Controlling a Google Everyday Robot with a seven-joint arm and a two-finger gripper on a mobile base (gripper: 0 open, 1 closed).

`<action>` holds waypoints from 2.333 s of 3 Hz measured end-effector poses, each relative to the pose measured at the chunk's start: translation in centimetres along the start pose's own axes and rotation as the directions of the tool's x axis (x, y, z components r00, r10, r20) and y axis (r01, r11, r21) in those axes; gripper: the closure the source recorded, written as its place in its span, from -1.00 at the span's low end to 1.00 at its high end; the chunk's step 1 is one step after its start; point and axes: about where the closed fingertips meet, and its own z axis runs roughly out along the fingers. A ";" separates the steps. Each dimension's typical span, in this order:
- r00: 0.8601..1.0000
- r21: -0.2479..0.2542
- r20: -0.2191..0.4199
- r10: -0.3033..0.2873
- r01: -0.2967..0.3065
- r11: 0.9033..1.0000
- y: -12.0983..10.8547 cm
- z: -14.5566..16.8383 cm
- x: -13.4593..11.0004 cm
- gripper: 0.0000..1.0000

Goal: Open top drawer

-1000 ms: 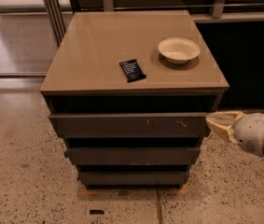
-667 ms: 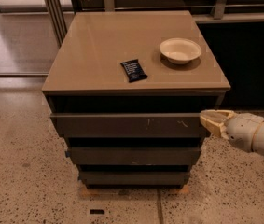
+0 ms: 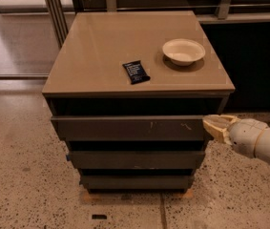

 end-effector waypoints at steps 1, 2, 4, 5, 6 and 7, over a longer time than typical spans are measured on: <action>1.000 0.011 0.029 0.002 -0.002 1.000 -0.2 1.9 0.2 1.00; 0.998 0.005 0.057 0.009 -0.009 1.000 -0.2 4.2 0.4 1.00; 0.996 -0.007 0.089 0.001 0.000 1.000 -0.3 7.9 0.1 1.00; 0.996 -0.001 0.085 -0.023 0.023 1.000 -0.6 10.1 -0.4 1.00; 0.997 0.017 0.063 -0.035 0.034 0.999 -1.3 12.5 -0.4 1.00; 0.999 0.060 0.021 -0.033 0.032 0.998 -3.1 14.5 0.3 1.00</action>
Offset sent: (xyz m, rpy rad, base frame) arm 0.0529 0.0327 -0.0296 0.0716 -0.0598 -0.0026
